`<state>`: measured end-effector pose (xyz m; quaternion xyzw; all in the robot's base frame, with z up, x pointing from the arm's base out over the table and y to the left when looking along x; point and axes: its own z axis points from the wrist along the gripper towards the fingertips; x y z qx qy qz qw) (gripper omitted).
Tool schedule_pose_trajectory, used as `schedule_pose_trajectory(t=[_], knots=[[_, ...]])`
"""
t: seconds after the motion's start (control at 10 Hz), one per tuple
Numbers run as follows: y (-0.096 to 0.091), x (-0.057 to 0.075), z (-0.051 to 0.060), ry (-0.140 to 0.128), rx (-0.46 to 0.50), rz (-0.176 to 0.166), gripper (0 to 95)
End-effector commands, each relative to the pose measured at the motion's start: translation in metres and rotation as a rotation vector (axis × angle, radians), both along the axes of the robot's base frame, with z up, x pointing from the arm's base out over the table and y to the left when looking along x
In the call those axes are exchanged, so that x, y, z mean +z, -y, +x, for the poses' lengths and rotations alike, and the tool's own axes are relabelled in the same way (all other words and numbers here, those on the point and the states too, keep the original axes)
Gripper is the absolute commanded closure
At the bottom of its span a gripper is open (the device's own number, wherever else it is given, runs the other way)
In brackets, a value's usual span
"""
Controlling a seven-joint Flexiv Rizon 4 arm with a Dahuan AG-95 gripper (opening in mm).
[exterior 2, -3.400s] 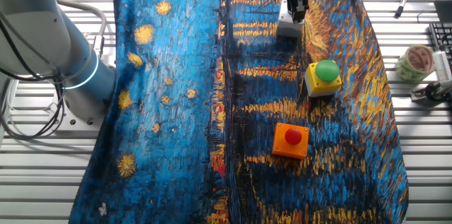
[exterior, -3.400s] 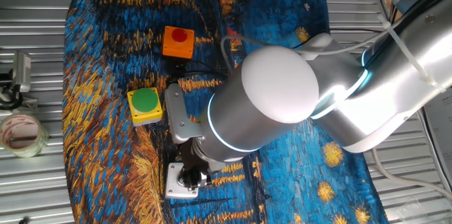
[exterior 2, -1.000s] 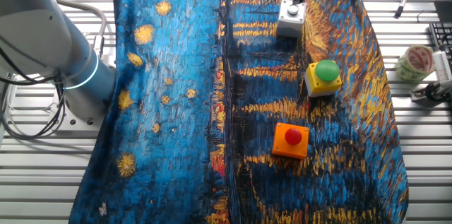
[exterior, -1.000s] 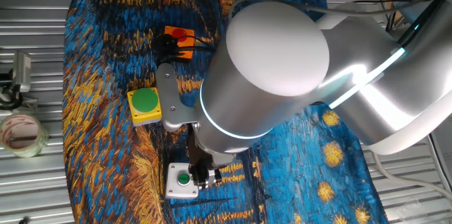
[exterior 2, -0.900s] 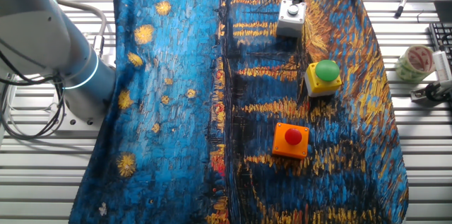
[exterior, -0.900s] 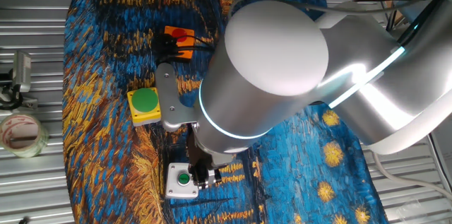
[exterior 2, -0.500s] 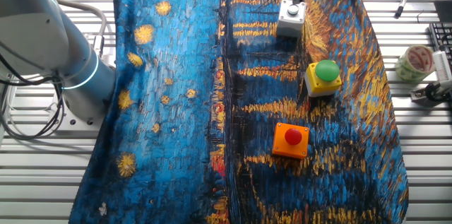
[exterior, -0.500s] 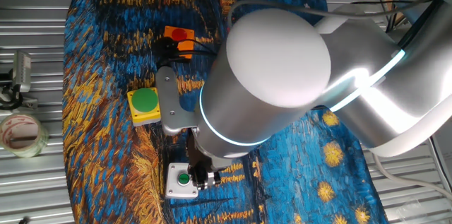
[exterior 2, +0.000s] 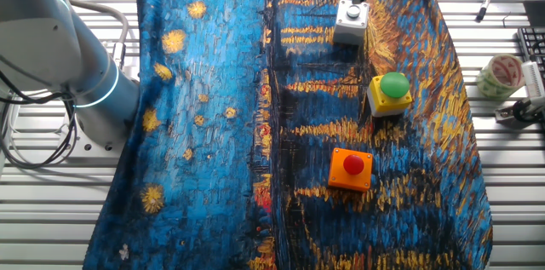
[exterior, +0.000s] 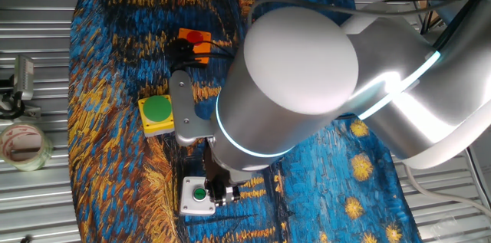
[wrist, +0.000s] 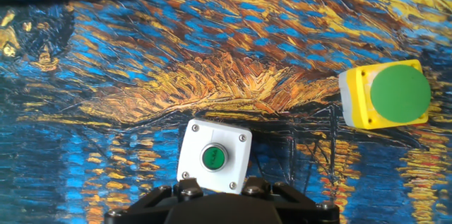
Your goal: Press three buttons from left to right in sequence
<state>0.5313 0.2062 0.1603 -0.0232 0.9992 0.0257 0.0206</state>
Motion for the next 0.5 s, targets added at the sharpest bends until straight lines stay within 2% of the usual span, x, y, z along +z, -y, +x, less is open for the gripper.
schedule_pose_trajectory(t=[0.1, 0.5], knots=[[-0.0004, 0.0014, -0.0013, 0.0, 0.01, 0.006, 57.0], [-0.0009, 0.0025, -0.0018, -0.013, 0.017, 0.005, 57.0]])
